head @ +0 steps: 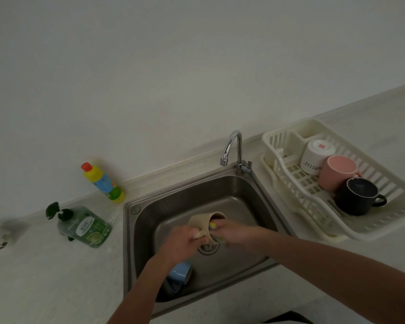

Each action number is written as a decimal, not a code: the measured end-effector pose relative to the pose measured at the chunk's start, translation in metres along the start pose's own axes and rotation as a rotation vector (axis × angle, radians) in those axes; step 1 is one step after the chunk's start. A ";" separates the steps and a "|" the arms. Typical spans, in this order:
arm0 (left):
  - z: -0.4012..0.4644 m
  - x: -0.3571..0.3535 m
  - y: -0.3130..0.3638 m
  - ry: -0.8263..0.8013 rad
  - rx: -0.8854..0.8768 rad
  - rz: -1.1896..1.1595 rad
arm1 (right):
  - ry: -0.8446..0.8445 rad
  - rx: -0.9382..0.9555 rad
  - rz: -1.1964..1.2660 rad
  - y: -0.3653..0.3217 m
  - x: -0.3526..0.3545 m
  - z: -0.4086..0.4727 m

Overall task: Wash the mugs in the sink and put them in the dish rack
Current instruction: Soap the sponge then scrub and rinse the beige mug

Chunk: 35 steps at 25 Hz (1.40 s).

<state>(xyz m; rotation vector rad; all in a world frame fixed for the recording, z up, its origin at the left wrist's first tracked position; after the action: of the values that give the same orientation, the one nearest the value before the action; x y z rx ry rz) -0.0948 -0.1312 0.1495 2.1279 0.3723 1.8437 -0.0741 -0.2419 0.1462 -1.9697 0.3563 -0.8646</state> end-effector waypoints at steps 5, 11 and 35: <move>-0.006 -0.015 0.016 -0.070 0.058 -0.043 | -0.062 0.269 -1.051 0.038 0.006 0.001; -0.008 -0.008 0.012 -0.004 0.165 -0.088 | -0.089 0.036 -0.142 0.017 0.014 0.002; -0.020 -0.013 0.001 -0.056 0.102 -0.026 | -0.155 0.162 -0.761 0.047 -0.005 0.019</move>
<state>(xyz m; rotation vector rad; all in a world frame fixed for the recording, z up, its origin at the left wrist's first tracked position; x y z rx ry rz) -0.1164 -0.1363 0.1409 2.2254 0.4882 1.7820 -0.0604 -0.2521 0.0985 -2.0071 -0.5790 -1.1458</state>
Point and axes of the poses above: each hand's wrist, its own z-axis towards the middle knuckle, its own x-axis out of the back of the hand, y = z × x, the point moved 8 cm from there along z, towards the middle knuckle, and after that the axes turned 11 degrees about y, right-handed, at the moved point
